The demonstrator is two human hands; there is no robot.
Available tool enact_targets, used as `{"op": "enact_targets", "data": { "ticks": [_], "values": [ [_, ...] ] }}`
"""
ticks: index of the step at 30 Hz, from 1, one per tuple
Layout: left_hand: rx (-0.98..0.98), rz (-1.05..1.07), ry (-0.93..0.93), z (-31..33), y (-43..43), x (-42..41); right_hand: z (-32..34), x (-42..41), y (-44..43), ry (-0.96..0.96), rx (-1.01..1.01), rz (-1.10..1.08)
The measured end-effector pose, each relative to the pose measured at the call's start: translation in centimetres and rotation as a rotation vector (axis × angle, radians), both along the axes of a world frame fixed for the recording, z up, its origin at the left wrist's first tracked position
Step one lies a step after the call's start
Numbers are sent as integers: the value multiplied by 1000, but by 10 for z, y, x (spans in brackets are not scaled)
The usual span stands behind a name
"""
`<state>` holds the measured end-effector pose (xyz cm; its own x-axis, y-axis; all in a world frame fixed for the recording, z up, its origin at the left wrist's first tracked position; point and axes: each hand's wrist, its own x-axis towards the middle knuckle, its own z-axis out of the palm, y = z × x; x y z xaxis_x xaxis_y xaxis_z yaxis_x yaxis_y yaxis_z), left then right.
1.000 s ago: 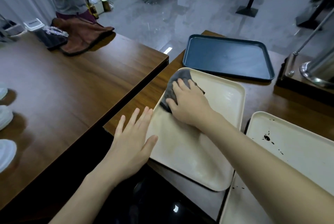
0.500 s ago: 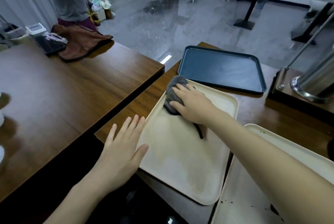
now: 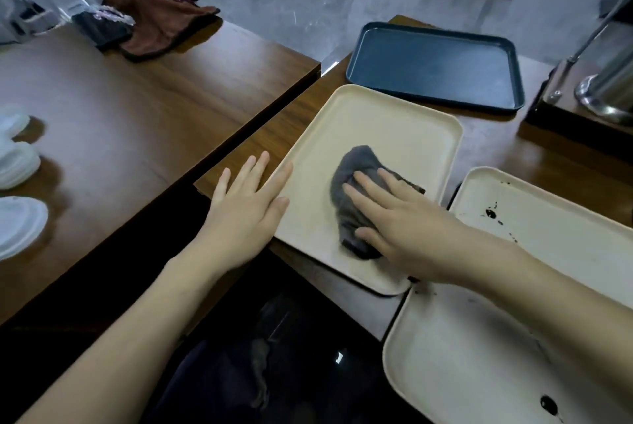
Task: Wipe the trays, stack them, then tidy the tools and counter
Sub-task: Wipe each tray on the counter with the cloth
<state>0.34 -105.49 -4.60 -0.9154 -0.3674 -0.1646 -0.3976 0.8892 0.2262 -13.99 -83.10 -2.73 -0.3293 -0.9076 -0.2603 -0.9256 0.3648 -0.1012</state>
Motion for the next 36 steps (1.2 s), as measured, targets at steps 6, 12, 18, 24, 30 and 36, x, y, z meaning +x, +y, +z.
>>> {"op": "enact_targets", "data": {
  "ticks": [6,12,18,24,30,36],
  "values": [
    [32,-1,57,-1,-3,2,13,-5,8,31,19,-3],
    [37,13,82,-6,-3,1,29,28,24,22,48,121],
    [34,-14,92,-8,-5,3,19,24,-28,-3,110,86],
    [31,32,158,-12,0,11,10,33,-12,-41,27,61],
    [101,32,190,-12,0,12,8,42,-33,6,-6,75],
    [121,46,191,-12,0,13,12,27,-63,-23,-44,-82]
  ]
}}
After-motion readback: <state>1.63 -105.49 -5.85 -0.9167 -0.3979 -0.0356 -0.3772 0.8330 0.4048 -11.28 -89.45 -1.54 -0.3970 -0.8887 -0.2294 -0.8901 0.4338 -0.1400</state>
